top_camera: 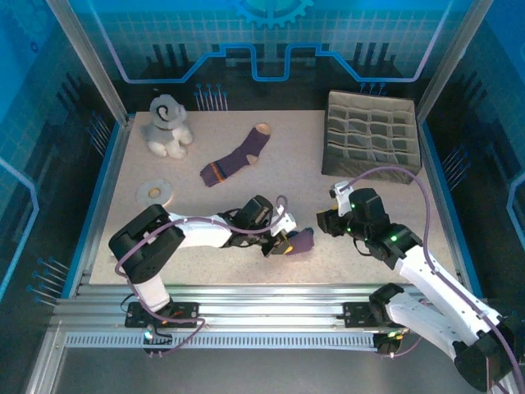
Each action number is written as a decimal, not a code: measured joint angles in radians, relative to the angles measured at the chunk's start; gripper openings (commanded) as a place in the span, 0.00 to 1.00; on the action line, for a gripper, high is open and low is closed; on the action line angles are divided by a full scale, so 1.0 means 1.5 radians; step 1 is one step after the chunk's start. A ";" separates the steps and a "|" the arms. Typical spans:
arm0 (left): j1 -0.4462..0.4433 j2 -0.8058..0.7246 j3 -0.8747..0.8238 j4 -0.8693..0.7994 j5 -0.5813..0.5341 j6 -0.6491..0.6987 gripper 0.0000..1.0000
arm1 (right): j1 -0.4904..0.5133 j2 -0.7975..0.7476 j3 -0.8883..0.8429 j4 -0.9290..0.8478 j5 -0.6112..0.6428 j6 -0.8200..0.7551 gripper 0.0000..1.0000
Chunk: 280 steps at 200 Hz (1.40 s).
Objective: Roll the socks
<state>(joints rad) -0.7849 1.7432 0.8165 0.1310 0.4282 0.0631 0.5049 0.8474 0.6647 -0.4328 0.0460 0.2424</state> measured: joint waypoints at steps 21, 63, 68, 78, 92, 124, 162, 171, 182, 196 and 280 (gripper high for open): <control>0.013 0.016 0.023 -0.028 0.032 -0.023 0.00 | 0.023 0.002 0.000 -0.011 -0.006 -0.032 0.50; 0.037 0.035 0.040 -0.045 0.081 -0.061 0.00 | 0.031 0.043 0.025 -0.025 -0.019 -0.042 0.51; 0.038 0.037 0.042 -0.047 0.085 -0.063 0.00 | 0.032 0.051 0.026 -0.025 -0.019 -0.035 0.51; 0.041 0.041 0.046 -0.050 0.092 -0.070 0.00 | 0.034 0.067 0.025 -0.025 -0.019 -0.014 0.51; 0.043 0.047 0.051 -0.052 0.098 -0.079 0.00 | 0.038 0.082 0.015 -0.017 -0.023 0.019 0.51; 0.046 0.056 0.062 -0.062 0.110 -0.090 0.00 | 0.043 0.093 -0.021 0.008 -0.035 0.088 0.56; 0.051 0.061 0.065 -0.064 0.122 -0.096 0.00 | 0.043 0.140 -0.034 0.036 -0.048 0.128 0.60; 0.052 0.063 0.065 -0.064 0.126 -0.097 0.00 | 0.043 0.156 -0.034 0.043 -0.053 0.134 0.60; 0.054 0.065 0.066 -0.064 0.130 -0.101 0.00 | 0.043 0.176 -0.034 0.051 -0.057 0.138 0.59; 0.056 0.071 0.071 -0.064 0.139 -0.110 0.00 | 0.043 0.199 -0.034 0.062 -0.066 0.143 0.58; 0.086 0.101 0.079 -0.056 0.204 -0.148 0.00 | 0.023 0.309 -0.031 0.112 -0.109 0.155 0.54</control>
<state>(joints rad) -0.6559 1.8950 0.9352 0.0463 0.7338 -0.1593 0.5400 1.3109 0.6182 -0.2649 -0.1181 0.4751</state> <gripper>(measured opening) 0.052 0.549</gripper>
